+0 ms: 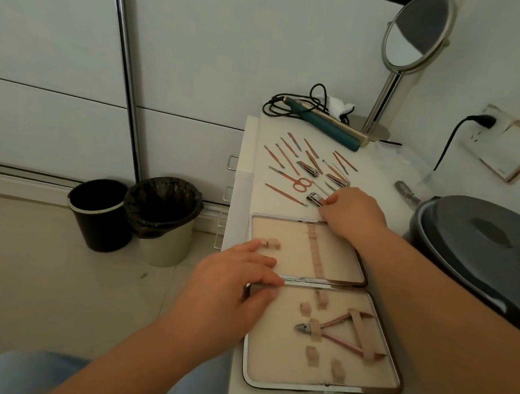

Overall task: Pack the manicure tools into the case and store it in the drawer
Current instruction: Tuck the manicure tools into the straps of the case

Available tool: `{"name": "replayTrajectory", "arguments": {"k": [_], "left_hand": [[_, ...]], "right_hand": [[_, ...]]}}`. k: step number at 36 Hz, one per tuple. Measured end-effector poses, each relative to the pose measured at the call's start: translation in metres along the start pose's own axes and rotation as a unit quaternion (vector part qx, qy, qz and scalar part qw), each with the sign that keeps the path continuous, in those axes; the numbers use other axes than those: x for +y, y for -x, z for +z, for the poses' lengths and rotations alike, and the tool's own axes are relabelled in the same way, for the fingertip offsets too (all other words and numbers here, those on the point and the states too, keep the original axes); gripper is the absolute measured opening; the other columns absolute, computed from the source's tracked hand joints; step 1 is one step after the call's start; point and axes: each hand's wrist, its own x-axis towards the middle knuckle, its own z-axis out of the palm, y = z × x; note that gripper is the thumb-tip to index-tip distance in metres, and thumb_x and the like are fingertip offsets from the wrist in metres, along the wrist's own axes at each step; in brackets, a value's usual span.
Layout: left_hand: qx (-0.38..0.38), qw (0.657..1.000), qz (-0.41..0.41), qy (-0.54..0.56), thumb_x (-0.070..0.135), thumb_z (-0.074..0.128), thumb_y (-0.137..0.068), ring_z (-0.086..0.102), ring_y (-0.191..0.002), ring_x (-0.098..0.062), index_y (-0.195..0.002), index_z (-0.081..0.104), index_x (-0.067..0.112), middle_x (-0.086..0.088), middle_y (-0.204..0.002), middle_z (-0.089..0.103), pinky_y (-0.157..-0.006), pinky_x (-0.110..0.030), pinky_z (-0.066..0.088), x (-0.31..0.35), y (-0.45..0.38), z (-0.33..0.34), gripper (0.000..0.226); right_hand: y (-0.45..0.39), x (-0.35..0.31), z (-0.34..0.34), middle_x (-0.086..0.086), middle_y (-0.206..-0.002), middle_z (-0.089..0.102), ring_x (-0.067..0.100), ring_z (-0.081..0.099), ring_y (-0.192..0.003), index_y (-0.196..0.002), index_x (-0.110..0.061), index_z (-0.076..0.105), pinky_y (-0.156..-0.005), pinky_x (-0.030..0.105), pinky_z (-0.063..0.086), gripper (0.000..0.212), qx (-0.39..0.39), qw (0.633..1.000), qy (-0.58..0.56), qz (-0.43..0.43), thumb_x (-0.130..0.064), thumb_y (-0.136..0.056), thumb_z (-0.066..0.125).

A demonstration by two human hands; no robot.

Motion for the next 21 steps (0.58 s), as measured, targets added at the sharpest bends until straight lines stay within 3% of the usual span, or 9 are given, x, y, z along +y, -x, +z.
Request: {"name": "replayTrajectory", "arguments": {"k": [4,6,8,13,17,19,21], "left_hand": [[-0.007,1.0,-0.003,-0.009,0.022,0.063,-0.081,0.027,-0.116,0.017,-0.094,0.071,0.03,0.024,-0.107,0.054,-0.09,0.008,0.014,-0.001,0.0,0.0,0.017],[-0.009,1.0,-0.01,-0.008,0.022,0.064,-0.081,0.028,-0.116,0.016,-0.094,0.071,0.03,0.025,-0.105,0.052,-0.089,0.009,0.014,-0.002,0.0,0.0,0.017],[-0.013,1.0,-0.019,-0.009,0.023,0.063,-0.081,0.027,-0.115,0.019,-0.094,0.071,0.03,0.026,-0.105,0.051,-0.088,0.009,0.014,-0.001,0.001,0.001,0.017],[0.012,0.998,-0.055,0.006,0.024,0.066,-0.078,0.031,-0.116,0.018,-0.1,0.066,0.033,0.029,-0.105,0.05,-0.087,0.008,0.017,0.008,0.001,-0.002,0.024],[0.029,0.998,-0.053,0.011,0.053,0.061,-0.067,0.03,-0.104,0.028,-0.111,0.056,0.043,0.046,-0.097,0.038,-0.087,0.001,0.021,0.023,0.0,-0.004,0.046],[0.016,0.999,-0.036,0.0,0.059,0.059,-0.065,0.035,-0.102,0.023,-0.116,0.053,0.043,0.043,-0.098,0.04,-0.086,-0.001,0.026,0.032,-0.001,-0.004,0.054],[0.004,1.0,-0.011,-0.02,0.054,0.063,-0.07,0.04,-0.104,0.012,-0.114,0.056,0.041,0.034,-0.099,0.048,-0.084,-0.001,0.029,0.04,-0.003,-0.002,0.047]], "right_hand": [[0.013,0.001,-0.002,0.002,-0.09,0.061,0.017,0.055,-0.078,-0.106,-0.017,0.062,-0.067,0.032,0.049,0.026,0.041,0.999,-0.011,-0.03,-0.03,-0.091,0.045],[0.025,0.002,-0.004,-0.004,-0.083,0.056,0.009,0.051,-0.07,-0.106,-0.019,0.061,-0.055,0.023,0.041,0.022,0.069,0.994,-0.06,-0.058,-0.028,-0.092,0.047],[0.041,0.004,-0.006,-0.009,-0.083,0.049,0.005,0.047,-0.069,-0.107,-0.022,0.059,-0.053,0.016,0.032,0.019,0.08,0.987,-0.092,-0.101,-0.027,-0.092,0.048],[0.094,0.018,-0.015,-0.018,-0.09,0.052,-0.002,0.05,-0.079,-0.101,-0.037,0.049,-0.059,0.013,0.036,0.012,0.059,0.97,-0.136,-0.192,-0.035,-0.09,0.047],[0.131,0.029,-0.024,-0.025,-0.089,0.049,-0.003,0.049,-0.089,-0.095,-0.046,0.045,-0.067,0.013,0.039,0.012,0.02,0.958,-0.13,-0.256,-0.037,-0.087,0.046],[0.142,0.032,-0.025,-0.028,-0.088,0.047,-0.004,0.046,-0.091,-0.096,-0.046,0.049,-0.071,0.013,0.04,0.014,-0.005,0.954,-0.103,-0.28,-0.041,-0.084,0.043],[0.149,0.033,-0.023,-0.027,-0.09,0.049,-0.003,0.043,-0.091,-0.101,-0.04,0.054,-0.075,0.015,0.039,0.021,-0.019,0.946,-0.085,-0.311,-0.041,-0.084,0.041]]}}
